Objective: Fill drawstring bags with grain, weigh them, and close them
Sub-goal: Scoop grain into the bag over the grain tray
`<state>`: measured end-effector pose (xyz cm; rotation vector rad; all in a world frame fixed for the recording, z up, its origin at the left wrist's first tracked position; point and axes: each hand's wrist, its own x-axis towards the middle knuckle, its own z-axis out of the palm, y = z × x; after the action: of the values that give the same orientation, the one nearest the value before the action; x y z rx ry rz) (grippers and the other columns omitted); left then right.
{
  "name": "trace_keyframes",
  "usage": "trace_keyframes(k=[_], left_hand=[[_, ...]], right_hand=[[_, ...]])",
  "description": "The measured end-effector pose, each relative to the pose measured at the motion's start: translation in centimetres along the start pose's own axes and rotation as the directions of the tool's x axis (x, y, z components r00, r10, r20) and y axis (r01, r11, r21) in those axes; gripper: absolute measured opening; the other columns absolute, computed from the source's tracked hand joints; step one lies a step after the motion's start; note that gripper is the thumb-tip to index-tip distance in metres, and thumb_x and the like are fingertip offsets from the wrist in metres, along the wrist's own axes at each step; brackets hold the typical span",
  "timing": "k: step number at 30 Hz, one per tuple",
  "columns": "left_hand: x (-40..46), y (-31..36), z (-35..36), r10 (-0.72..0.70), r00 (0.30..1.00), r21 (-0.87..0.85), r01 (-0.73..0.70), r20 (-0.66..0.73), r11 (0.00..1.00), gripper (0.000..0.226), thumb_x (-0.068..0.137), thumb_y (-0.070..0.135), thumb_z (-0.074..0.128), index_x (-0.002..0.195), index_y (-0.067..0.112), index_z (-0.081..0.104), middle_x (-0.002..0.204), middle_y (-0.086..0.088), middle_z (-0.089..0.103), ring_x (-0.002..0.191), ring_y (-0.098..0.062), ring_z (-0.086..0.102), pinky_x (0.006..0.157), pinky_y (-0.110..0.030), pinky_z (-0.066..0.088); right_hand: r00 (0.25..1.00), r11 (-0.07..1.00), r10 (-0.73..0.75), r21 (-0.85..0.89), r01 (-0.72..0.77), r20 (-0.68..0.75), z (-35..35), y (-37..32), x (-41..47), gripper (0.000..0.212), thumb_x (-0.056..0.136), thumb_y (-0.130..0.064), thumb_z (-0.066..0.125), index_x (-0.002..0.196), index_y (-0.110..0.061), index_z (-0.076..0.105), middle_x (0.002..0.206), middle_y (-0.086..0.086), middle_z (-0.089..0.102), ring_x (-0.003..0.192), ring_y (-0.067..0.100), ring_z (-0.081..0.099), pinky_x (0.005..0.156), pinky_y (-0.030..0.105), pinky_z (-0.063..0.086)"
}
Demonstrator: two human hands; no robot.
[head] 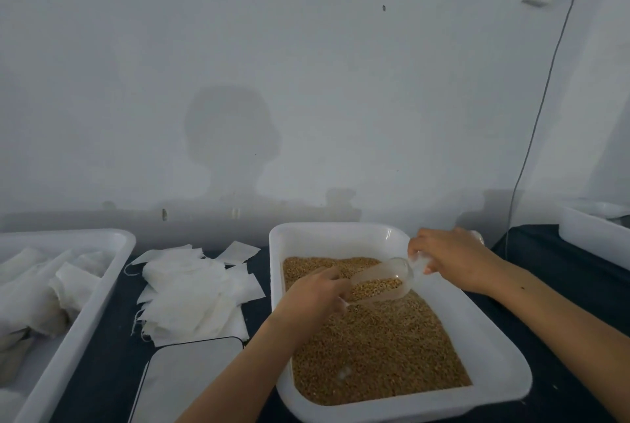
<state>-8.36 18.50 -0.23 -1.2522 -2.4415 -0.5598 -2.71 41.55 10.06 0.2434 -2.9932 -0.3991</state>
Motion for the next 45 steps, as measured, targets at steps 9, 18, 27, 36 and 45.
trace_keyframes(k=[9,18,27,36,45], left_hand=[[-0.1,-0.2,0.0,-0.048,0.999,-0.034,0.047,-0.025,0.998,0.015,0.092,0.027,0.056,0.092,0.012,0.057,0.1,-0.001,0.055,0.091,-0.013,0.048,0.073,-0.02,0.033],[-0.2,-0.2,-0.4,-0.13,0.989,-0.12,0.122,-0.063,0.985,0.009,0.093,0.016,0.054,0.087,0.011,0.051,0.091,0.0,0.051,0.082,-0.012,0.041,0.068,-0.021,0.029],[-0.1,-1.5,-0.2,-0.459,0.888,-0.394,0.415,-0.019,0.82,0.016,0.098,0.009,0.041,0.084,0.014,0.037,0.079,-0.004,0.05,0.069,-0.014,0.041,0.061,-0.024,0.033],[-0.1,-1.5,0.2,-0.455,0.891,-0.309,0.432,-0.004,0.847,0.017,0.097,0.005,0.041,0.084,0.015,0.035,0.083,-0.002,0.048,0.076,-0.015,0.044,0.065,-0.025,0.034],[0.2,-1.6,0.4,-0.445,0.895,-0.259,0.434,0.019,0.863,0.021,0.097,0.006,0.044,0.081,0.016,0.036,0.083,0.0,0.048,0.077,-0.013,0.044,0.065,-0.021,0.033]], right_hand=[[0.993,0.984,-0.061,-0.172,0.044,-0.097,-1.7,-1.1,0.6,0.035,0.092,-0.007,0.051,0.117,-0.031,0.052,0.106,-0.012,0.048,0.09,0.005,0.048,0.08,0.025,0.022],[0.958,0.949,-0.128,-0.313,0.043,-0.257,-2.6,-1.3,-0.1,0.033,0.093,-0.015,0.051,0.118,-0.036,0.049,0.111,-0.015,0.046,0.099,0.007,0.047,0.087,0.027,0.025],[0.991,0.994,-0.009,-0.112,-0.006,-0.131,-0.5,-1.1,-1.7,0.029,0.088,-0.023,0.061,0.112,-0.038,0.057,0.105,-0.019,0.051,0.094,0.001,0.047,0.088,0.023,0.028],[0.992,0.977,-0.116,0.174,0.125,-0.057,6.4,-6.1,-0.9,0.015,0.087,-0.025,0.063,0.098,-0.035,0.061,0.092,-0.025,0.043,0.085,-0.008,0.038,0.096,0.023,0.027],[0.997,0.863,-0.031,0.506,-0.012,0.076,5.2,-3.1,-1.9,0.013,0.084,-0.016,0.066,0.09,-0.027,0.065,0.096,-0.017,0.059,0.09,-0.005,0.057,0.073,0.006,0.042]])
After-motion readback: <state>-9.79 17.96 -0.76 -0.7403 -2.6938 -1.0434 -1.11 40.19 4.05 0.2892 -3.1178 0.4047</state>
